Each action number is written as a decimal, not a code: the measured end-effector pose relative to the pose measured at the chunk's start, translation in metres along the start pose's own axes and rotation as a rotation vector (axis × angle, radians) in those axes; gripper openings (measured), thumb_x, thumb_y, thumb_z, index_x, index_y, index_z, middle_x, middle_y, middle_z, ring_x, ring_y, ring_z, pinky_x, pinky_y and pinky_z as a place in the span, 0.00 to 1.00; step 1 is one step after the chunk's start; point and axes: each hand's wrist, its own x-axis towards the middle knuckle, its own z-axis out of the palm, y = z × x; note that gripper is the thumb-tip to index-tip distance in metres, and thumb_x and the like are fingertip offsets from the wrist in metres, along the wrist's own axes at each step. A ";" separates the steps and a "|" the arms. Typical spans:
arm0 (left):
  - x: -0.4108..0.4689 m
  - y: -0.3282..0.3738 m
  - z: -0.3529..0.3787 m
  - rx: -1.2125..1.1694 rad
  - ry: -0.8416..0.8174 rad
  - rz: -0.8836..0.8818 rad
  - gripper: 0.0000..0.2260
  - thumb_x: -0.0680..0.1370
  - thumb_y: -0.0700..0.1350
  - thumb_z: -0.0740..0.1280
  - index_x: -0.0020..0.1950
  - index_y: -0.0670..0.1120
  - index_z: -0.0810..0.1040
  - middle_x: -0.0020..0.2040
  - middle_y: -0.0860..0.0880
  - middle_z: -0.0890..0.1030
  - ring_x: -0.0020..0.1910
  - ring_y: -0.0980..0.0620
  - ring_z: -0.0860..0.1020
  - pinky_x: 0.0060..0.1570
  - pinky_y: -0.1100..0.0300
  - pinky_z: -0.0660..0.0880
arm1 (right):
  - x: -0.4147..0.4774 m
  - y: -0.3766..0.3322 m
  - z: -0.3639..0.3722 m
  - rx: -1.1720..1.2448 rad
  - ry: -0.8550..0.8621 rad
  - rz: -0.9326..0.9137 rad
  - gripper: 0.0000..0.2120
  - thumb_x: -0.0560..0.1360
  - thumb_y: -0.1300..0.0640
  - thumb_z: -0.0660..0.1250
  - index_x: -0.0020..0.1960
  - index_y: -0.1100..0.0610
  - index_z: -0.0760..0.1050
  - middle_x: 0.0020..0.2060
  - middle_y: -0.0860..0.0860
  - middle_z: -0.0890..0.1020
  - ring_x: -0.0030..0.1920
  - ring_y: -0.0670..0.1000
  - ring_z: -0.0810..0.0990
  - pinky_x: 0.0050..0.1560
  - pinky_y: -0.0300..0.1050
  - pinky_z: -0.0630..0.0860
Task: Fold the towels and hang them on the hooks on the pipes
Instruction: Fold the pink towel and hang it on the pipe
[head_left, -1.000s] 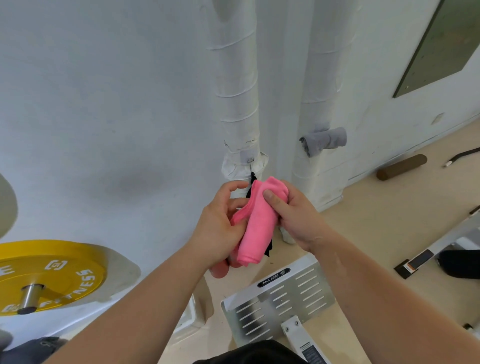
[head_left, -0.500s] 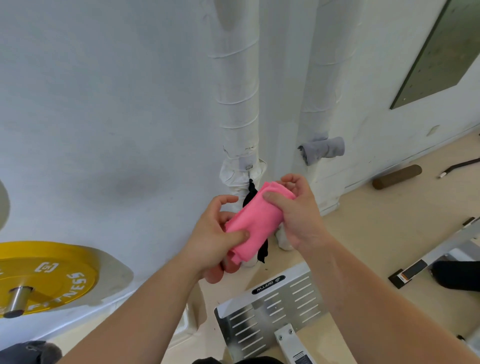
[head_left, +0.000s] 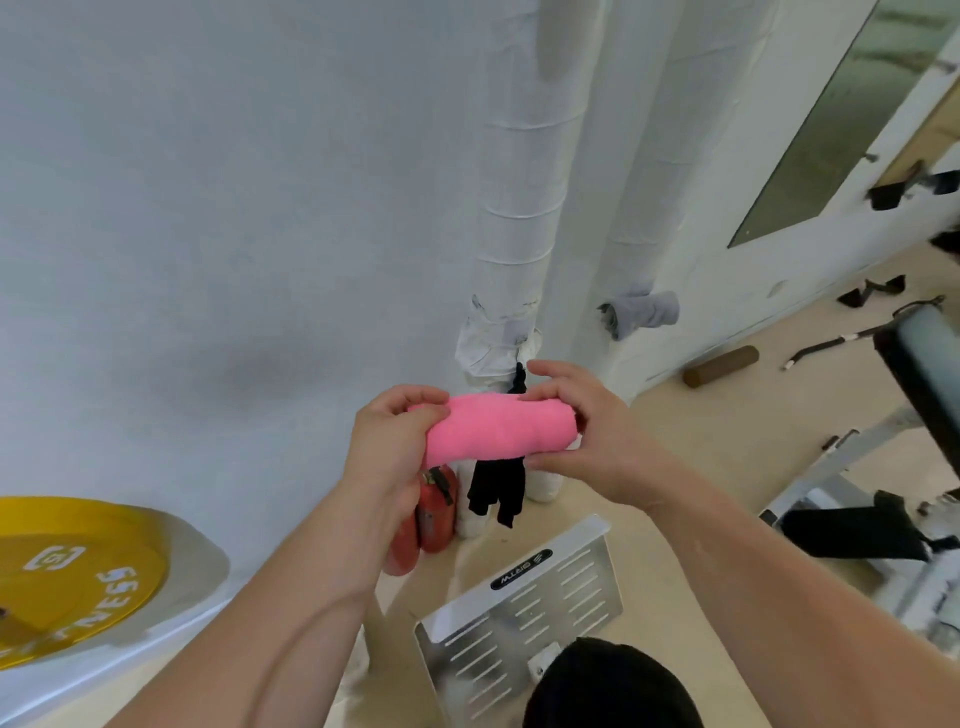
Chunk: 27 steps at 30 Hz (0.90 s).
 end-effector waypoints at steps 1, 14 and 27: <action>-0.001 0.005 -0.002 -0.024 -0.024 -0.049 0.09 0.75 0.31 0.69 0.42 0.44 0.84 0.45 0.42 0.83 0.43 0.45 0.79 0.36 0.56 0.76 | 0.002 -0.003 0.003 -0.012 0.059 -0.016 0.25 0.63 0.58 0.83 0.55 0.42 0.79 0.68 0.39 0.73 0.66 0.38 0.73 0.65 0.38 0.72; 0.003 0.038 -0.016 0.123 -0.245 0.226 0.07 0.73 0.39 0.77 0.49 0.47 0.84 0.40 0.52 0.86 0.36 0.58 0.83 0.34 0.69 0.76 | 0.029 -0.038 -0.007 0.447 0.200 0.235 0.08 0.75 0.57 0.75 0.53 0.51 0.82 0.49 0.49 0.88 0.52 0.48 0.85 0.54 0.39 0.79; 0.034 0.040 0.052 0.303 -0.076 0.715 0.14 0.82 0.39 0.64 0.54 0.60 0.80 0.56 0.58 0.79 0.57 0.57 0.78 0.63 0.44 0.76 | 0.089 -0.002 -0.054 0.336 0.233 -0.156 0.15 0.80 0.69 0.62 0.49 0.51 0.78 0.43 0.35 0.79 0.48 0.38 0.76 0.53 0.31 0.70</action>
